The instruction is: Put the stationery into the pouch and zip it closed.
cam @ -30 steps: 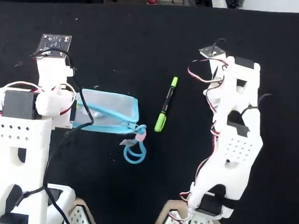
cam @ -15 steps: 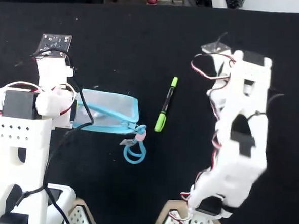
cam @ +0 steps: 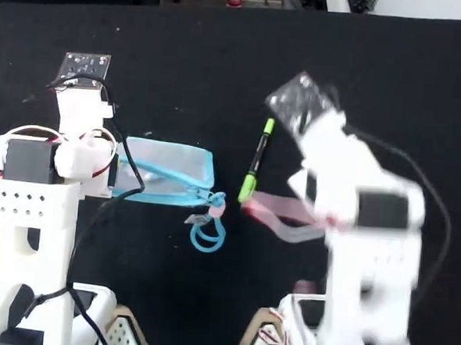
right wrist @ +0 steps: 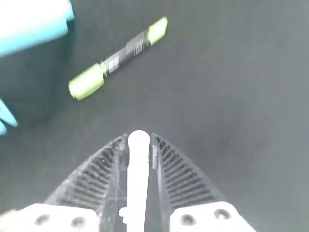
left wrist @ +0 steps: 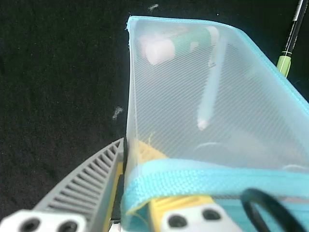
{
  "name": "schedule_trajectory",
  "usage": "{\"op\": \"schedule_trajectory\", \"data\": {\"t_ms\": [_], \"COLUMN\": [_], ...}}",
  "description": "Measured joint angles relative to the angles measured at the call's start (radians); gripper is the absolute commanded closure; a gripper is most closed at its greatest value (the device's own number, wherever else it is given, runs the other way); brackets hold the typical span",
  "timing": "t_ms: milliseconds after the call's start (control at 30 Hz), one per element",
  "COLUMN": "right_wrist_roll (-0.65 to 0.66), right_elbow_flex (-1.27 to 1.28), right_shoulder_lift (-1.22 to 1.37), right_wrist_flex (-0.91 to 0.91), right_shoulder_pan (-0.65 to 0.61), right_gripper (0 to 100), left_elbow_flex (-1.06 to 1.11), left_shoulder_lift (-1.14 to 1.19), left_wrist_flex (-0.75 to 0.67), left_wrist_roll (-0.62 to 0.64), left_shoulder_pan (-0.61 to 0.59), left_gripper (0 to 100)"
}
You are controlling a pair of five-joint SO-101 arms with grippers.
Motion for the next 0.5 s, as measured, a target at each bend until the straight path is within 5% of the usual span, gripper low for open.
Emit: {"op": "schedule_trajectory", "data": {"t_ms": [200,500], "right_wrist_roll": [-0.141,-0.405], "right_elbow_flex": [0.084,0.086], "right_shoulder_lift": [-0.385,-0.531], "right_wrist_flex": [-0.015,-0.107], "right_shoulder_pan": [-0.189,-0.385], "right_gripper": [98.8,98.8], "left_elbow_flex": [0.000,0.000], "left_shoulder_lift": [0.000,0.000], "left_wrist_flex": [0.000,0.000], "left_wrist_roll": [0.000,0.000], "left_shoulder_pan": [0.000,0.000], "left_gripper": [97,97]}}
